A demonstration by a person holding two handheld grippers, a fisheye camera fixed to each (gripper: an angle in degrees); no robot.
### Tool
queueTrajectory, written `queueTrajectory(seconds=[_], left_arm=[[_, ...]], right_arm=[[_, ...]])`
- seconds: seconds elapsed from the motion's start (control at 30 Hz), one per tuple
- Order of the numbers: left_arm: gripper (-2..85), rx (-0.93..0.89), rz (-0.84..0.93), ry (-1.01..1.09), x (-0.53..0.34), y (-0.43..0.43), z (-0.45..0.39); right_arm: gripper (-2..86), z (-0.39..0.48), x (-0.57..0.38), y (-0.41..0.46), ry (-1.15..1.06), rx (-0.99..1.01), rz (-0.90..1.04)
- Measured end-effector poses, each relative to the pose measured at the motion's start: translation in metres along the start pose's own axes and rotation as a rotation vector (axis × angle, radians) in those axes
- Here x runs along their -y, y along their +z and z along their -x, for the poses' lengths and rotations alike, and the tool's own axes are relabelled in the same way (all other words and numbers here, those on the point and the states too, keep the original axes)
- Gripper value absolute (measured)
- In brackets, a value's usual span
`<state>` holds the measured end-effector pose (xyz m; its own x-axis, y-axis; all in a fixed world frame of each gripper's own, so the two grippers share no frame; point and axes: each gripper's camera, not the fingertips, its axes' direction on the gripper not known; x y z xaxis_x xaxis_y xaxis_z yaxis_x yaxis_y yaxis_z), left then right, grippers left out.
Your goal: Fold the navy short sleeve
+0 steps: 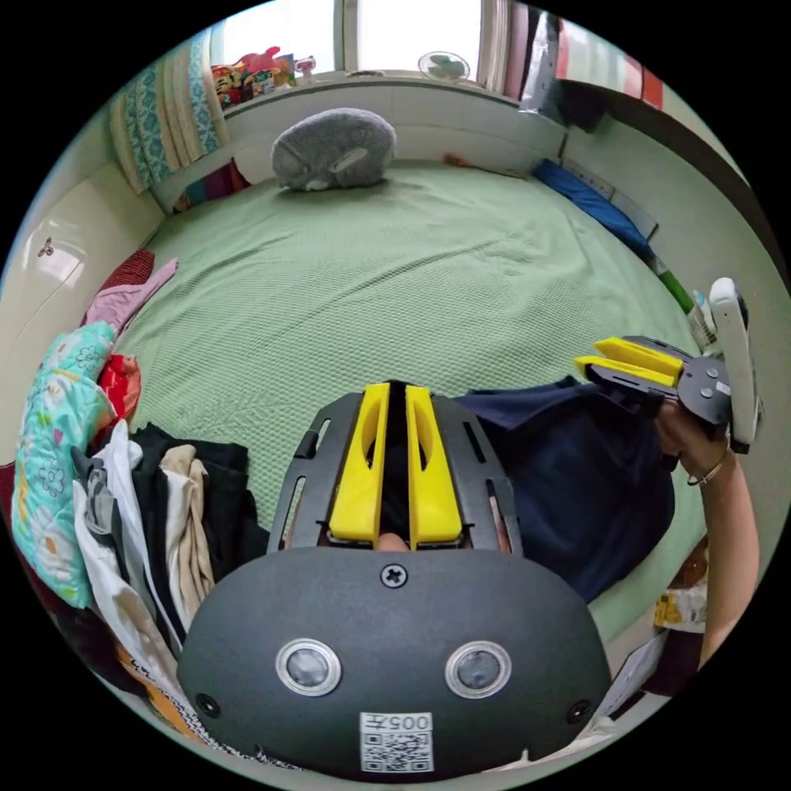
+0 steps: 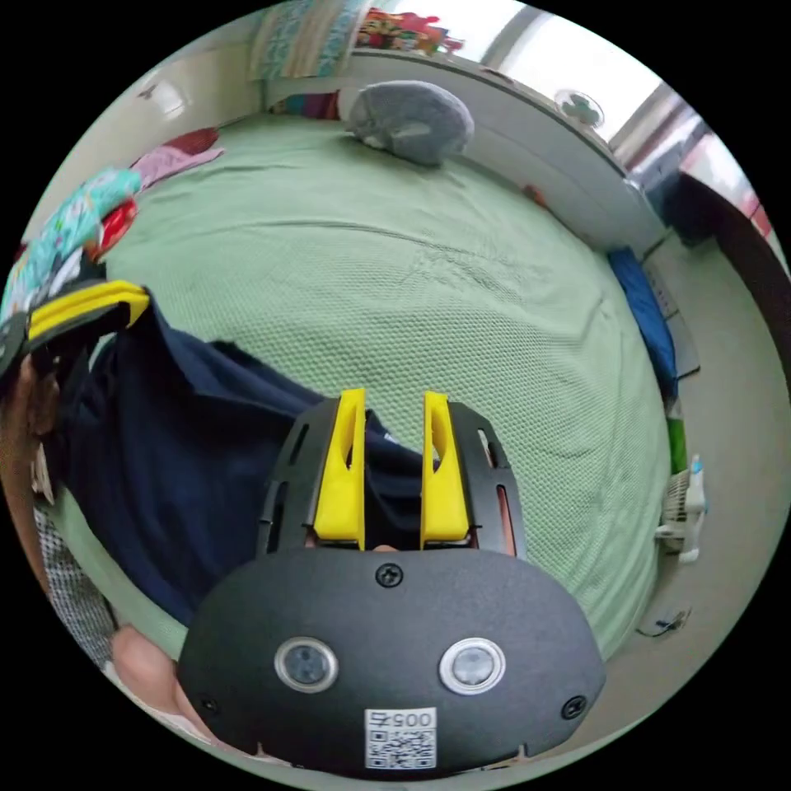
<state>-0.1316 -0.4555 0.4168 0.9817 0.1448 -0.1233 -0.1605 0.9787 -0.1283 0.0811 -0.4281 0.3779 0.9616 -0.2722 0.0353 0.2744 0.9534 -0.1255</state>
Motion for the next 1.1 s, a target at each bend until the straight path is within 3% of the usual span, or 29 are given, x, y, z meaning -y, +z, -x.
queueTrajectory(seconds=[0.3, 0.57, 0.8, 1.0, 1.1], left_arm=[[5.5, -0.031, 0.024, 0.154, -0.072, -0.017, -0.032], [5.3, -0.014, 0.061, 0.074, -0.097, 0.002, -0.027], [4.9, 0.052, 0.107, 0.103, -0.117, 0.023, -0.025], [3.1, -0.017, 0.104, 0.068, -0.135, 0.022, -0.012], [3.2, -0.037, 0.080, 0.069, -0.140, 0.004, -0.012]], right_arm=[[9.2, 0.026, -0.074, -0.024, -0.208, 0.087, -0.088], [5.7, 0.101, -0.036, 0.031, -0.278, 0.201, -0.022], [3.9, 0.112, 0.025, 0.090, -0.147, 0.210, 0.056], [3.1, 0.091, 0.045, 0.103, -0.038, 0.293, 0.095], [4.0, 0.092, 0.033, 0.081, -0.090, 0.265, 0.016]])
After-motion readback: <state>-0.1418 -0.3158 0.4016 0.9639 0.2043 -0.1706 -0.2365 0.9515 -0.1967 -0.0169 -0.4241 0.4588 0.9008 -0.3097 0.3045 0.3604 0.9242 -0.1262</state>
